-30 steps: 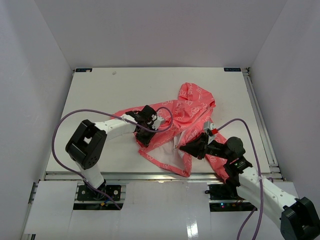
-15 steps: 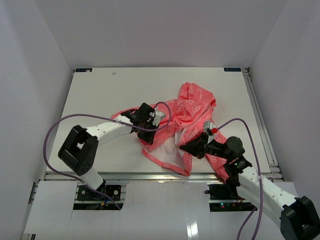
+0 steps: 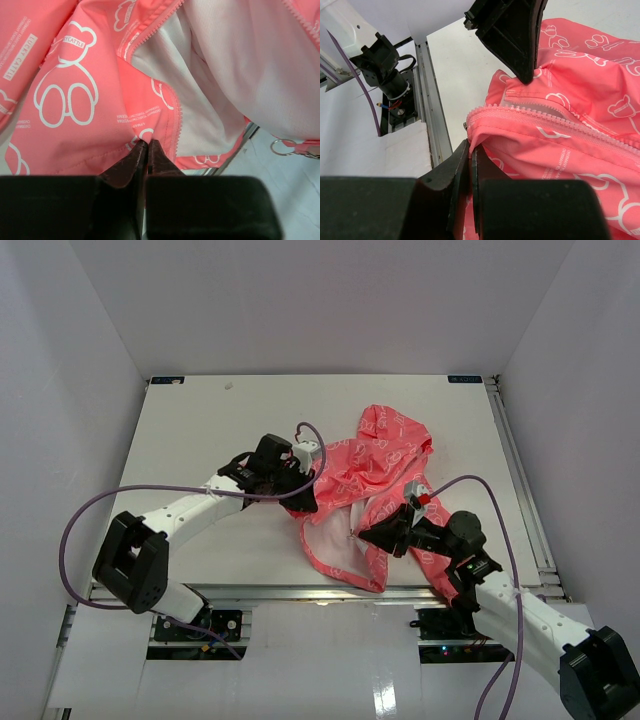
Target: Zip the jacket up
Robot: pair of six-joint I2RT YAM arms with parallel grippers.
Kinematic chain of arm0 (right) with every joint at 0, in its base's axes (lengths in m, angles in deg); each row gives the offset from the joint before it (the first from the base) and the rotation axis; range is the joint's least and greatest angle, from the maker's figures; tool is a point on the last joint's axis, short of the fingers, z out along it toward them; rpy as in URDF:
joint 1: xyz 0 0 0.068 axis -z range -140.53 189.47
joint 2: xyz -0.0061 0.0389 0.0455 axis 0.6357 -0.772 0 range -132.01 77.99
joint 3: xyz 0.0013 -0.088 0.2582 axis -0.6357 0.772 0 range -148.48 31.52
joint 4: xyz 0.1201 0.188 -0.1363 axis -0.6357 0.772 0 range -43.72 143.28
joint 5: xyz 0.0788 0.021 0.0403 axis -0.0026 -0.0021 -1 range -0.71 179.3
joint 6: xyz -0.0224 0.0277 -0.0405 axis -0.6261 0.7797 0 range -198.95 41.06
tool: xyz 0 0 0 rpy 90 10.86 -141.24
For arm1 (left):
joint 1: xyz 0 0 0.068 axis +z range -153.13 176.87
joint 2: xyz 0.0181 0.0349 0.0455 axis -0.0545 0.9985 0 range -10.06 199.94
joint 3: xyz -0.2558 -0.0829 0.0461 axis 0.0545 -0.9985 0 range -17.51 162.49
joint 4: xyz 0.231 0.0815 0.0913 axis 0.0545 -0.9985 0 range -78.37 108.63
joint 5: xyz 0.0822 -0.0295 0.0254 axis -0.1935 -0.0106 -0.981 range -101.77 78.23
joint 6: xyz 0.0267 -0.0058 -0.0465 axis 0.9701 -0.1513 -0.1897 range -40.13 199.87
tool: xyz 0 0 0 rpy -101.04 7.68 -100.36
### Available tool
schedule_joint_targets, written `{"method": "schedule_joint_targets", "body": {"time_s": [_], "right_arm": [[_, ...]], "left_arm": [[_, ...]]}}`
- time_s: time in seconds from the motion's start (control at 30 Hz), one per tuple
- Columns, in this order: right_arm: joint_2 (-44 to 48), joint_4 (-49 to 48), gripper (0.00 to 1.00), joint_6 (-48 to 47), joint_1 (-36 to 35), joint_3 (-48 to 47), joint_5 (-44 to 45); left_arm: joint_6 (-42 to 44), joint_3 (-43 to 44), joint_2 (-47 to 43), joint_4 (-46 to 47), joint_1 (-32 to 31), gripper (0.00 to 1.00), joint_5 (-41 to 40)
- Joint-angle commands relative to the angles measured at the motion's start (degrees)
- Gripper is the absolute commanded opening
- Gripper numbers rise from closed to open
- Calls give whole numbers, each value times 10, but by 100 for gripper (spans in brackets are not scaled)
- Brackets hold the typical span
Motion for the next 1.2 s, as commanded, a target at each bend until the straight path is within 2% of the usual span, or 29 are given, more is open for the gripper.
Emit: {"method": "schedule_joint_targets", "body": {"time_s": [0.0,0.1,0.17,0.2,0.23,0.3,0.33,0.63,0.7,0.73,0.8,0.83,0.97,1.07,1.17], "right_arm": [[-2,-22,8,-8,-2,-19,4],[3,-20,8,-8,-2,-20,5],[3,-17,8,-9,-2,-23,5],[3,-16,8,-9,-2,-25,5],[1,-15,8,-9,-2,-25,4],[1,-15,8,-10,-2,-27,4],[1,-15,8,-10,-2,-27,4],[-3,-15,8,-9,-2,-30,6],[-11,-17,8,-6,-2,-30,8],[-13,-16,8,-6,-2,-31,10],[-15,-13,8,-6,-2,-34,10],[-11,-12,8,-5,-2,-33,9],[13,-6,8,-7,-2,-25,17],[22,-4,8,-7,-2,-23,18],[21,-4,8,-7,-2,-24,18]], "left_arm": [[14,-10,-24,31,4,0,67],[8,-33,-37,55,4,1,68],[2,-27,-34,51,7,11,61],[1,-23,-31,47,8,20,59],[2,-17,-27,40,8,33,60],[12,-15,-26,38,8,6,74],[13,-17,-27,40,8,0,78],[-24,-32,-48,83,9,0,44],[-17,-24,-40,60,9,9,26],[-4,-13,-32,58,9,9,23],[29,13,-10,-36,7,37,4],[38,21,-4,-59,5,41,-6],[47,13,-9,-117,-37,45,-103],[38,-1,-24,-117,-67,51,-137],[36,0,-15,-123,-87,52,-167]]}}
